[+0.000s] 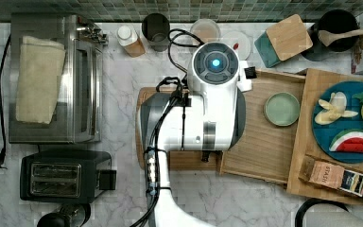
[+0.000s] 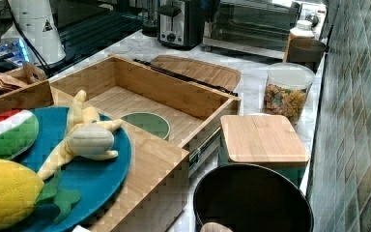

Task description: Close the drawer.

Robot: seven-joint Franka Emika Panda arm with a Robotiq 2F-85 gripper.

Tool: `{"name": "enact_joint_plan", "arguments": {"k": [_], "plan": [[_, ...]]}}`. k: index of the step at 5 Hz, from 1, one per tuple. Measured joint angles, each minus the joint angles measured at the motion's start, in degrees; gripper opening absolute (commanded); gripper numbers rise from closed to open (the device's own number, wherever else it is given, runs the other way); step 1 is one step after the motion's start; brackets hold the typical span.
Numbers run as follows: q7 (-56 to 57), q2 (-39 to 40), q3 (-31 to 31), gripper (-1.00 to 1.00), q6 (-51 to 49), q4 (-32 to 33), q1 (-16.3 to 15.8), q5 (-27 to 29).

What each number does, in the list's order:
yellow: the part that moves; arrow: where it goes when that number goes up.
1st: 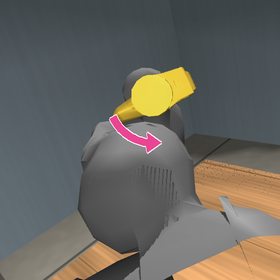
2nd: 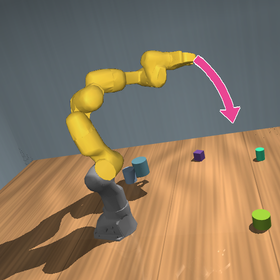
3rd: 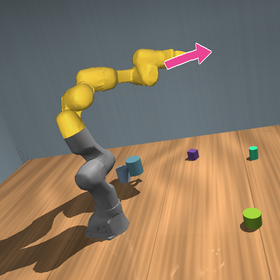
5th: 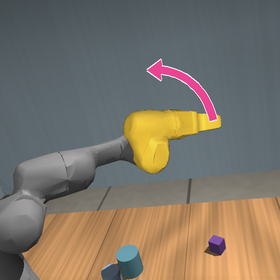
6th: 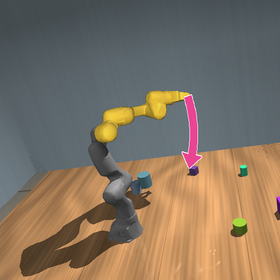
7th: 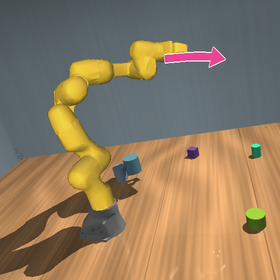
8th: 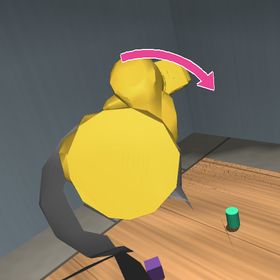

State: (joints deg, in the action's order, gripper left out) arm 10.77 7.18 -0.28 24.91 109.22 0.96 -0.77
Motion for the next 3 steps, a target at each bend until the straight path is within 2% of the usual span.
{"name": "enact_joint_plan", "arguments": {"k": [1, 3], "plan": [[0.0, 0.2, -1.3, -1.00, 5.7, 2.2, -0.6, -0.1], [2.3, 0.4, -4.2, -1.00, 7.6, 5.7, -0.7, -1.4]]}}
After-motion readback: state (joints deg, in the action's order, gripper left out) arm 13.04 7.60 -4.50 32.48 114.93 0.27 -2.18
